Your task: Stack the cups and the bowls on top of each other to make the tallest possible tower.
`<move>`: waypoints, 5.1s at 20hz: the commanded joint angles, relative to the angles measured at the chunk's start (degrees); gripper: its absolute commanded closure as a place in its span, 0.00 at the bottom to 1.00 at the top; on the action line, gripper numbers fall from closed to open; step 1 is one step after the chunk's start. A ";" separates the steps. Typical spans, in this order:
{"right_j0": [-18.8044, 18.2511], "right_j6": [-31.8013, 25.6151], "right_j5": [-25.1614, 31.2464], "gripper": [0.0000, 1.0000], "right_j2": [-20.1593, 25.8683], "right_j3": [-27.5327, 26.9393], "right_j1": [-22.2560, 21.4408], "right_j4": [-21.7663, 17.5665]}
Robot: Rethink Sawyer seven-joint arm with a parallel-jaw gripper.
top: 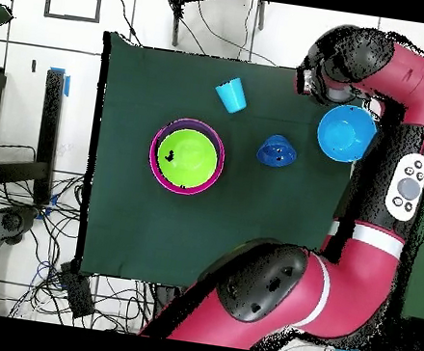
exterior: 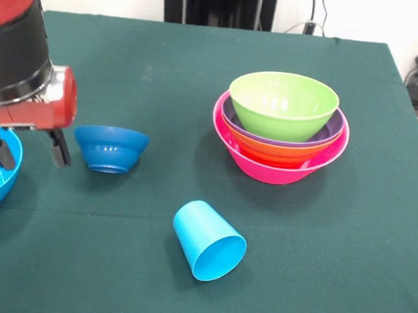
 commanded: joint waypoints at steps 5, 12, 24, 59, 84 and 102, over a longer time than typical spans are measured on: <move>0.06 -20.25 -4.61 0.00 2.51 2.56 2.29 -3.14; 0.68 -19.95 -2.85 0.00 2.36 1.51 1.91 -3.32; 1.94 -19.27 4.20 0.00 1.68 -0.22 -1.15 -3.79; -3.97 -23.15 -10.90 0.00 -0.08 9.09 1.21 -3.55; -4.21 -15.98 -10.78 0.00 -1.51 18.40 -4.14 -2.55; -4.28 -13.61 -13.72 0.00 -1.59 21.53 -5.17 -2.37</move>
